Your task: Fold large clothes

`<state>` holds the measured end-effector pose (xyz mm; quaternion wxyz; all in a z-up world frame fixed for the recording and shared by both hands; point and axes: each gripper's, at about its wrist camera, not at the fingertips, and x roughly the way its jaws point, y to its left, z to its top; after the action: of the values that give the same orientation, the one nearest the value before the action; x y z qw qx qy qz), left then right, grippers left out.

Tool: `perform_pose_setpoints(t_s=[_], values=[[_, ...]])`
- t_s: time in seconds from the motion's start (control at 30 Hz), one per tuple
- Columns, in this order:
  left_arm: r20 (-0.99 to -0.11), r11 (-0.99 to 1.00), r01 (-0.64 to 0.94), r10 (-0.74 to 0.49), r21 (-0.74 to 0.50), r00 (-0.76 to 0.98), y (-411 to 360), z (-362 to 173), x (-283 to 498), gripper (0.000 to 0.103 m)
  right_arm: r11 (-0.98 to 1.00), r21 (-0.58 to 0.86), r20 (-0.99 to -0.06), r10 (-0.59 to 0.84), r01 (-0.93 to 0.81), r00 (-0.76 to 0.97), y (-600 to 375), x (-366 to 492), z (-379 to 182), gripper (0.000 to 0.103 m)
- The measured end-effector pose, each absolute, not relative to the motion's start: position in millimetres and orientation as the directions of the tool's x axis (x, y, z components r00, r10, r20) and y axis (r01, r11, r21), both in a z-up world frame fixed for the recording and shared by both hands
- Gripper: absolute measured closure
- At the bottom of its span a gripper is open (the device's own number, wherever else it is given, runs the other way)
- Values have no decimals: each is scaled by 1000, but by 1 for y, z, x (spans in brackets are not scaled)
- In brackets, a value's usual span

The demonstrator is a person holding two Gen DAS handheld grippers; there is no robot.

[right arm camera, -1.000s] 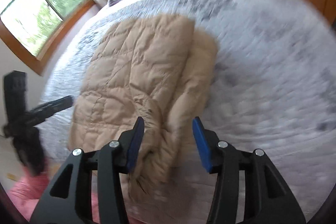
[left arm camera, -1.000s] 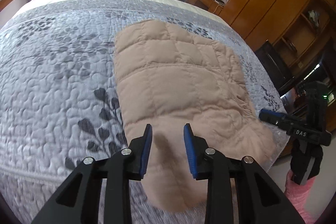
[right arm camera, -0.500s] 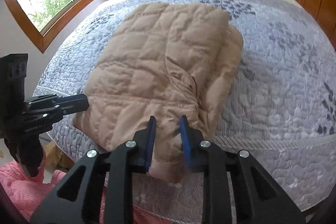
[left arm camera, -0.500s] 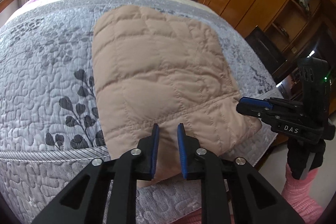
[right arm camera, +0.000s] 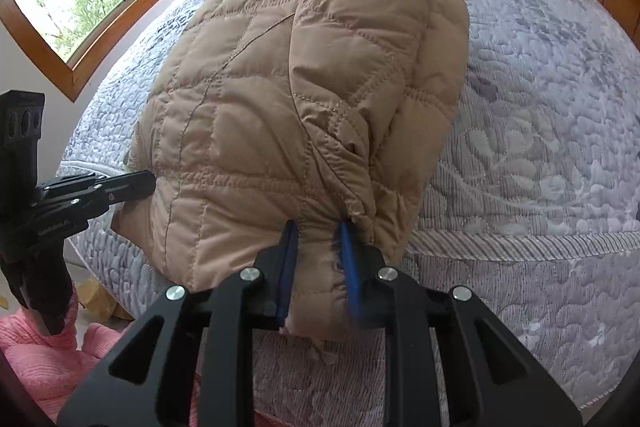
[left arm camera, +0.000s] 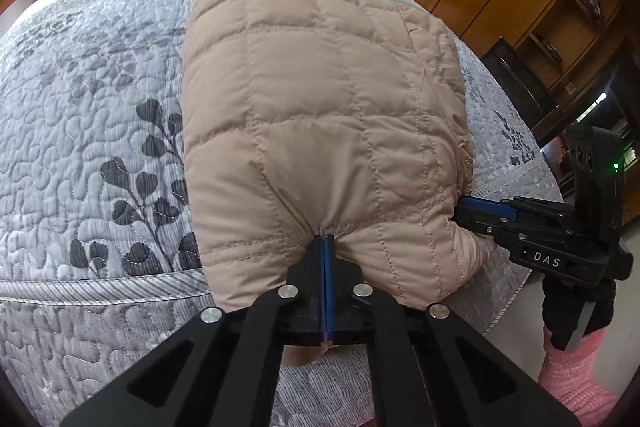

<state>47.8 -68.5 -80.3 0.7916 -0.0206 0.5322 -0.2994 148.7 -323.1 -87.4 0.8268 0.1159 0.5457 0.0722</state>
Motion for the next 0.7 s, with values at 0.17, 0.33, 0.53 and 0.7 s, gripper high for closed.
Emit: perform_pose_setpoints(t_s=[0.17,0.33,0.53,0.7], values=[[-827,814,464,-501,-350,254,-66,-76,48,101,960,282,-883,259,0,391,-325,149,-82,82],[-799,785,473,-551,-399,241,-52,-50,57,93,958,287,-864,271,-27,425,-333,147,-48,78],[-766,789,491,-558,-371,319,-56,-15,85,91,976,210,-839,211,-59,502,-331,173,1,77],[-800,808,484,-516,-335,308,-90,-28,120,91,977,208,-859,201,-39,471,-324,225,-11,77]])
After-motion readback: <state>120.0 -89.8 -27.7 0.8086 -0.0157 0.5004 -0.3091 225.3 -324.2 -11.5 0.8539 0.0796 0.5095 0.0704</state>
